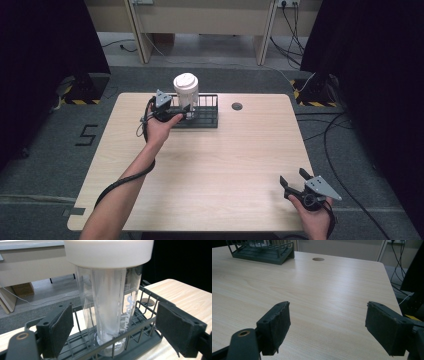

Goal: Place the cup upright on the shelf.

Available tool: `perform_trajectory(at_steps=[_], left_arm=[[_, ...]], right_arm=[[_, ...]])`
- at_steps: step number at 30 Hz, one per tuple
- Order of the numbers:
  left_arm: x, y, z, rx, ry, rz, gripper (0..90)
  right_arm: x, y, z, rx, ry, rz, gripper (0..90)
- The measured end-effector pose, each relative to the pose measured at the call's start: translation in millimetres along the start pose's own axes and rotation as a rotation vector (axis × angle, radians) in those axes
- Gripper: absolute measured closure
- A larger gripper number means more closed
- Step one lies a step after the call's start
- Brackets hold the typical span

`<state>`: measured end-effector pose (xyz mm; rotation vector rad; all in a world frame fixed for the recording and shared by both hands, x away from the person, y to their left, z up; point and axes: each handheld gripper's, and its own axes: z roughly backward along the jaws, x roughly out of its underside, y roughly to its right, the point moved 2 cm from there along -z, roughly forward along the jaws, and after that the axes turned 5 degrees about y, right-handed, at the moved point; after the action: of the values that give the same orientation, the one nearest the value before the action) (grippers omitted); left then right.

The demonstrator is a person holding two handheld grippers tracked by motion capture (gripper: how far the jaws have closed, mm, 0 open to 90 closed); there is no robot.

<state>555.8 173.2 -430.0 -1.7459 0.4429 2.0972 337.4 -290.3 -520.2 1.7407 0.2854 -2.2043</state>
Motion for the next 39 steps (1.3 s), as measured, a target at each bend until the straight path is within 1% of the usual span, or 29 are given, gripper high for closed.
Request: perform_trajectory(at_steps=[2,3,4,5,6,7,11,12,14,15,16,17,19,20,22,25,29,30,31,32,33,34,35,36,37,38,39], left_arm=[[0.3,1.4,7.2,0.012,0.002,0.004,14.5],[0.3,1.4,7.2,0.012,0.002,0.004,14.5],[1.6,2.4,11.9,0.019,0.006,0.007,14.5],[1.6,2.4,11.9,0.019,0.006,0.007,14.5],[3.9,3.2,16.2,0.024,0.005,0.013,14.5],[3.9,3.2,16.2,0.024,0.005,0.013,14.5],[11.1,3.5,26.9,0.029,-0.005,0.008,14.5],[11.1,3.5,26.9,0.029,-0.005,0.008,14.5],[12.7,3.4,31.9,0.032,-0.002,0.007,14.5],[14.2,3.7,37.5,0.036,-0.002,0.008,14.5],[14.2,3.7,37.5,0.036,-0.002,0.008,14.5],[14.9,4.1,40.4,0.040,0.001,0.014,14.6],[16.6,5.2,46.5,0.043,0.004,0.009,14.5],[19.1,6.4,52.3,0.047,0.006,0.009,14.6],[20.7,7.0,55.3,0.047,0.008,0.009,14.5],[27.2,9.1,64.3,0.052,0.005,0.008,14.6],[35.9,12.7,78.3,0.062,0.012,0.000,14.5],[40.9,15.2,86.6,0.076,0.018,0.003,14.5],[40.9,15.2,86.6,0.076,0.018,0.003,14.5],[43.6,16.6,91.0,0.082,0.020,0.000,14.5],[49.9,19.1,100.2,0.090,0.022,-0.007,14.5],[49.9,19.1,100.2,0.090,0.022,-0.007,14.5],[58.0,21.2,109.8,0.097,0.024,-0.001,14.5],[58.0,21.2,109.8,0.097,0.024,-0.001,14.5],[66.5,22.9,118.4,0.099,0.021,0.009,14.5],[66.5,22.9,118.4,0.099,0.021,0.009,14.5],[70.3,23.8,122.4,0.102,0.020,0.010,14.5]], right_arm=[[0.0,0.0,0.0,0.000,0.000,0.000,20.7],[0.0,0.0,0.0,0.000,0.000,0.000,20.7],[0.0,0.1,-0.1,0.000,-0.001,-0.001,20.7],[0.0,0.1,-0.1,0.000,-0.001,0.000,20.7],[0.0,0.0,-0.1,0.000,-0.001,0.000,20.7],[0.0,0.0,-0.1,0.000,-0.001,0.000,20.7],[0.0,0.2,0.1,0.001,0.001,0.001,20.7],[0.0,0.2,0.1,0.001,0.001,0.001,20.7],[0.0,0.0,0.1,0.001,0.000,0.000,20.7],[0.0,-0.2,-0.1,0.000,0.000,0.002,20.7],[0.0,-0.2,-0.1,0.000,0.000,0.002,20.7],[0.0,-0.3,-0.1,0.000,-0.001,0.003,20.7],[0.0,-0.3,-0.1,0.000,0.000,0.003,20.7],[0.0,-0.2,-0.2,0.000,-0.001,0.002,20.7],[0.0,-0.1,-0.1,0.000,-0.001,0.002,20.7],[0.0,0.1,0.1,0.003,0.001,0.001,20.7],[0.0,-0.6,0.0,0.001,-0.003,0.006,20.7],[0.0,-0.9,0.0,0.002,-0.003,0.006,20.7],[0.0,-1.0,0.0,0.002,-0.004,0.006,20.7],[0.0,-1.0,-0.1,0.003,-0.004,0.006,20.7],[0.0,-1.0,-0.2,0.002,-0.004,0.006,20.7],[0.0,-1.0,-0.2,0.002,-0.004,0.006,20.7],[0.0,-1.0,-0.4,0.003,-0.005,0.006,20.7],[0.0,-1.0,-0.4,0.003,-0.005,0.007,20.7],[0.0,-1.0,-0.4,0.003,-0.005,0.007,20.7],[-0.1,-1.0,-0.4,0.004,-0.006,0.006,20.7],[-0.1,-1.0,-0.4,0.004,-0.006,0.006,20.7]])
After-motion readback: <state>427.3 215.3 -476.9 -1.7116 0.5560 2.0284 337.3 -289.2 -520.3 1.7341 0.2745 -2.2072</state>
